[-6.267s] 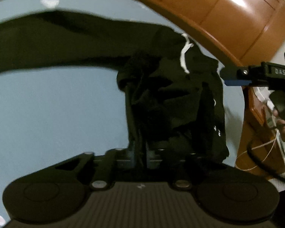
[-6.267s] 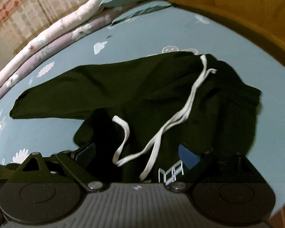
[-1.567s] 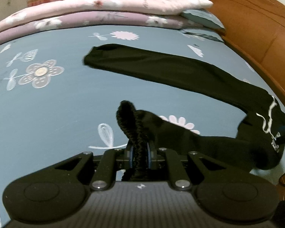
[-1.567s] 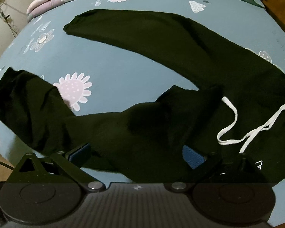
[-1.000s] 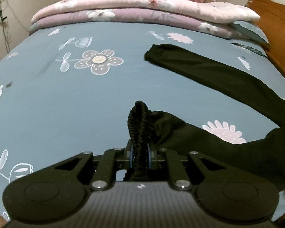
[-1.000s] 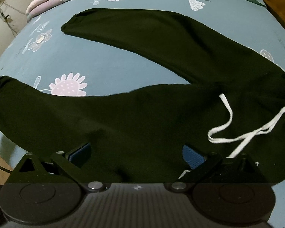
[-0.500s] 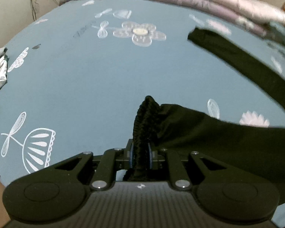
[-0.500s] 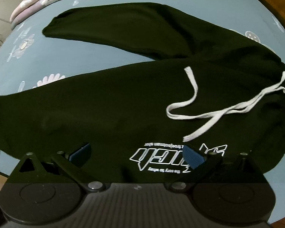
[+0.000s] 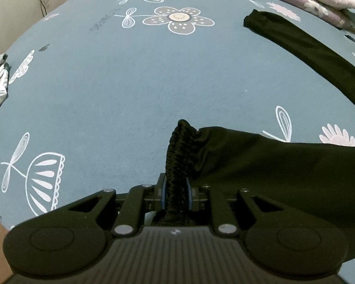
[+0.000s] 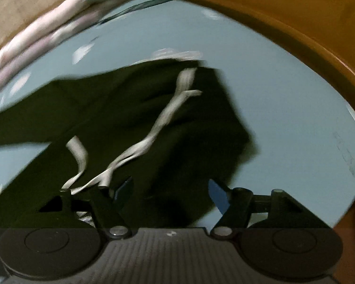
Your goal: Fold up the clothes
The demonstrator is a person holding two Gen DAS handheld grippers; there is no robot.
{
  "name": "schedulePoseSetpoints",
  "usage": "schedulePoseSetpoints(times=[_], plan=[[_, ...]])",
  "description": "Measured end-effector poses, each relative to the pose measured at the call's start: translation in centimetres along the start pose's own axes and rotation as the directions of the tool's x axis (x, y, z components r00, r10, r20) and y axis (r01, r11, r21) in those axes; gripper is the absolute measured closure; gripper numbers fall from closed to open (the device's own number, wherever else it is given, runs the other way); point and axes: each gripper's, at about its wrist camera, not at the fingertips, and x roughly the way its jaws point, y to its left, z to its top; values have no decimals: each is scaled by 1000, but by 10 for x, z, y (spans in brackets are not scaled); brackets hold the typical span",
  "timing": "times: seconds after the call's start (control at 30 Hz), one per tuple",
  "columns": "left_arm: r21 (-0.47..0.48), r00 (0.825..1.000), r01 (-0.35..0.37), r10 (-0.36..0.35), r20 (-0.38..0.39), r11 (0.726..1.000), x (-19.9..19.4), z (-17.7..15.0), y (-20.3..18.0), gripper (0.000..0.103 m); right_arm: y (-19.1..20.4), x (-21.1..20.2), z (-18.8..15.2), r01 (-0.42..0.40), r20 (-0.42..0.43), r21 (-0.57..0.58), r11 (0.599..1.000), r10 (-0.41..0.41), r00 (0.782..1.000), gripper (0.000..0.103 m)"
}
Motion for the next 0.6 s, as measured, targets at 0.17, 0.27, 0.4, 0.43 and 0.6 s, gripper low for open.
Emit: schedulePoseSetpoints(times=[0.17,0.27,0.4,0.43,0.6], plan=[[3,1000,-16,16,-11,1000,-2,5,-3,86,-52,23,-4,-75,48,182,980,67,997,28],[14,999,-29,29,-13,999,-4,7,-7,86,-59,39,-4,-85,64,193,978,74,995,28],[20,999,-43,43,-13,999,-8,9,-14,86,-48,55,-4,-41,58,104,994,35,998,68],[21,999,-46,46,-14,999,-8,10,-15,86,-45,55,-4,-19,59,85,996,14,998,87],[31,998,-51,51,-20,998,-12,11,-24,86,-49,43,1,30,74,50,998,-34,997,87]])
